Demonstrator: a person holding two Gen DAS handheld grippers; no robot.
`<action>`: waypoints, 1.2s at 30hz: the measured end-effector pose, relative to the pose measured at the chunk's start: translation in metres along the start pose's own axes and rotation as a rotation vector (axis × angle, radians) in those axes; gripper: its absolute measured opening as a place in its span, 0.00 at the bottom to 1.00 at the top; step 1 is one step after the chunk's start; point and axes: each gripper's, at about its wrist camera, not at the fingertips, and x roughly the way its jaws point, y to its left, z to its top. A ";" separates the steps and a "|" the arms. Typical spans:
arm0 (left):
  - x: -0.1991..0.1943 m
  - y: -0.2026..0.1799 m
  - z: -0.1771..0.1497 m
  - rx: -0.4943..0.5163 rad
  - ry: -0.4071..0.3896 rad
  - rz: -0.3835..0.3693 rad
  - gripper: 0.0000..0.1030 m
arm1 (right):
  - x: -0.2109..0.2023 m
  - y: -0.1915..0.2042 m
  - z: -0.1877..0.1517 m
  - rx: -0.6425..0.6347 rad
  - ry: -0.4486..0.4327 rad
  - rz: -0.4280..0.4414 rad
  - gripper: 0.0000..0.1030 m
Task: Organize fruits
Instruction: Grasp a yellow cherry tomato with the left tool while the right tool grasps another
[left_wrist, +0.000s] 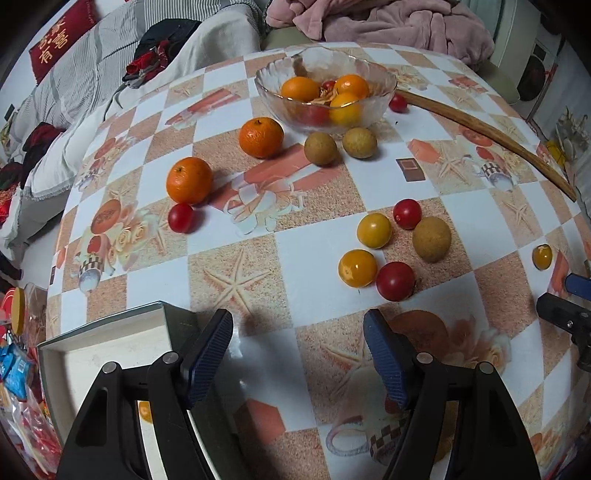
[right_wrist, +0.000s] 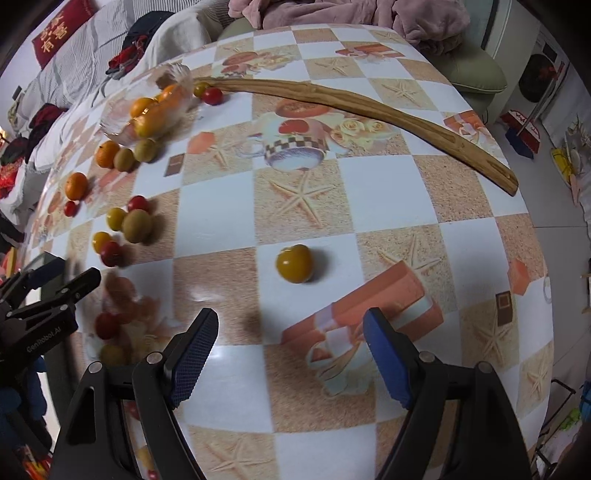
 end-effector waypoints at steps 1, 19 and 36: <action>0.002 -0.001 0.001 -0.001 0.000 -0.002 0.72 | 0.003 -0.001 0.001 -0.005 0.001 -0.003 0.79; 0.013 -0.011 0.027 -0.062 -0.049 -0.044 0.58 | 0.012 0.008 0.024 -0.100 -0.062 -0.074 0.36; -0.015 -0.014 0.015 -0.083 -0.036 -0.174 0.24 | -0.002 -0.010 0.009 0.018 -0.001 0.099 0.23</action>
